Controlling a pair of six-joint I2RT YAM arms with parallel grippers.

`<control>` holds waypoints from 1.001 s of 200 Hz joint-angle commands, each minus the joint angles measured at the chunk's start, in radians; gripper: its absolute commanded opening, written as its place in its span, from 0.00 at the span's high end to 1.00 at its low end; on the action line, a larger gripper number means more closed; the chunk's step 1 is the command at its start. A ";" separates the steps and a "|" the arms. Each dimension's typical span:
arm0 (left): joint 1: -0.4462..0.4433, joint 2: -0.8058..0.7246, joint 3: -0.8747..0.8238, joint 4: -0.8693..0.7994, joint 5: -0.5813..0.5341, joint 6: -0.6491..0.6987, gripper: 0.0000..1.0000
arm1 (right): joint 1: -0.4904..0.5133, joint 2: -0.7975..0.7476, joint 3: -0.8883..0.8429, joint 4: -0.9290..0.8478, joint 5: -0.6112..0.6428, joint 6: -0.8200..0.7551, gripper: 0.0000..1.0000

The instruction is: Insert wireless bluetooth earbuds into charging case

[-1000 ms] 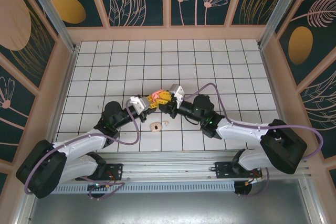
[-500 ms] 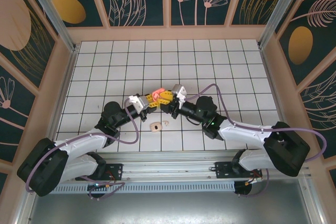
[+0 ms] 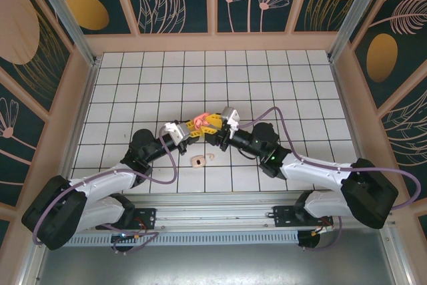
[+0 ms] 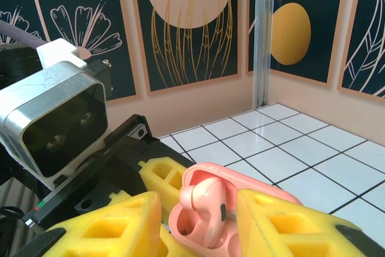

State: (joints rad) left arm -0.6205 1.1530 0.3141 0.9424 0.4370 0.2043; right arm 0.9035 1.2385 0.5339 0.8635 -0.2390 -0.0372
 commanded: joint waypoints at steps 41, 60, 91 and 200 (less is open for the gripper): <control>-0.002 -0.004 0.019 0.001 0.019 0.030 0.98 | 0.010 0.033 0.035 0.024 0.027 0.032 0.59; -0.002 -0.003 0.023 -0.005 0.024 0.034 0.98 | 0.009 0.043 0.039 0.034 0.025 0.037 0.59; -0.001 -0.001 0.028 -0.014 0.026 0.041 0.98 | 0.010 0.062 0.050 0.039 0.017 0.037 0.59; -0.001 -0.010 0.033 -0.006 -0.003 0.034 0.98 | 0.012 0.073 0.034 0.048 0.024 0.048 0.68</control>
State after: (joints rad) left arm -0.6201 1.1526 0.3164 0.9123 0.4362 0.2287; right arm 0.9031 1.3125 0.5568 0.8730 -0.2188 -0.0036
